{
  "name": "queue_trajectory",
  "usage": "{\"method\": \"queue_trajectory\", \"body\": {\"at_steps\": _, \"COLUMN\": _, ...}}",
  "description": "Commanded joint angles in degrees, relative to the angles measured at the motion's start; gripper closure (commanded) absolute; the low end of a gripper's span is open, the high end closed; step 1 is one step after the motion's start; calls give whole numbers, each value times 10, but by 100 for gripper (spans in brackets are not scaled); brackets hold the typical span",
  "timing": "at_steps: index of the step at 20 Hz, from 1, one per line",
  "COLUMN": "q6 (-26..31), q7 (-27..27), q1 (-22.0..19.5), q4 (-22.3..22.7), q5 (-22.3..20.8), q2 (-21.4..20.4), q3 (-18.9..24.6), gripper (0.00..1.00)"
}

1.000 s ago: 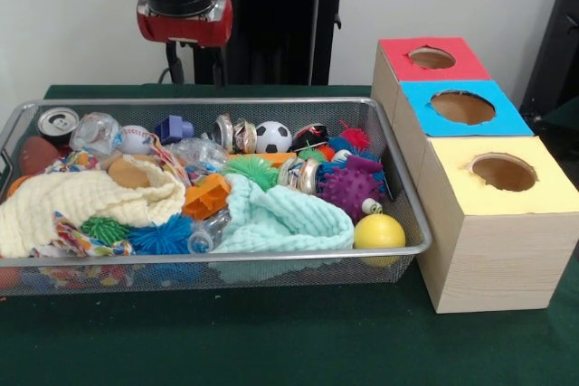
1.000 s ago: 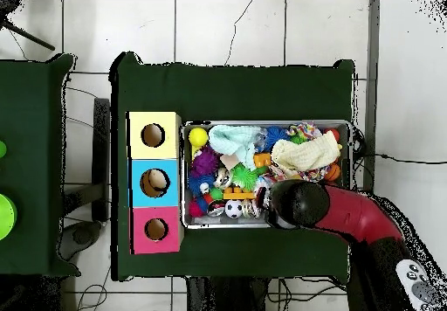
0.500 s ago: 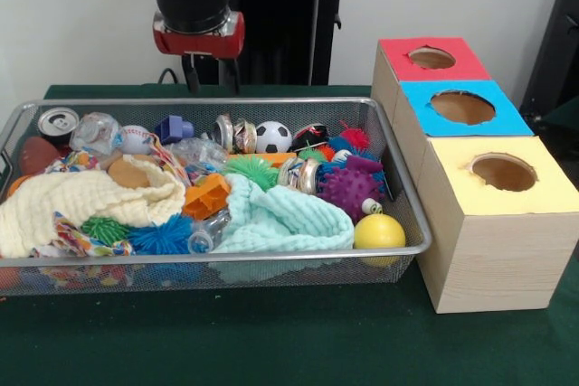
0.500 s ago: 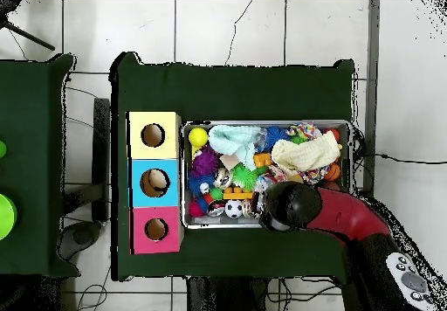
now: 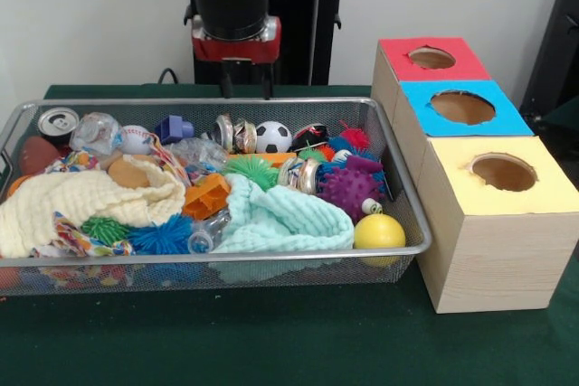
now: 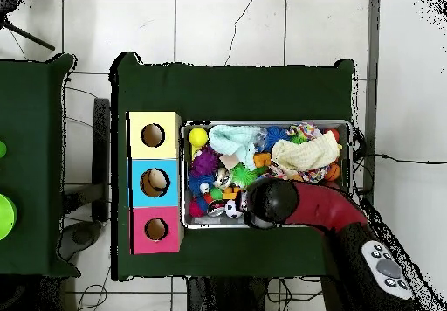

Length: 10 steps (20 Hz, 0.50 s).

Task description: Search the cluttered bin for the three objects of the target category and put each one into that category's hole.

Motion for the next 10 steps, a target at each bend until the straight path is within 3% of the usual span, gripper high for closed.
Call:
{"method": "queue_trajectory", "body": {"at_steps": 1, "q6": 51, "q7": -18, "q1": 44, "q4": -55, "q5": -36, "q2": -16, "q3": 29, "gripper": 0}}
{"method": "queue_trajectory", "body": {"at_steps": 10, "q6": 15, "q7": -103, "q1": 4, "q4": -69, "q5": -46, "q2": 40, "q3": 72, "gripper": 0}}
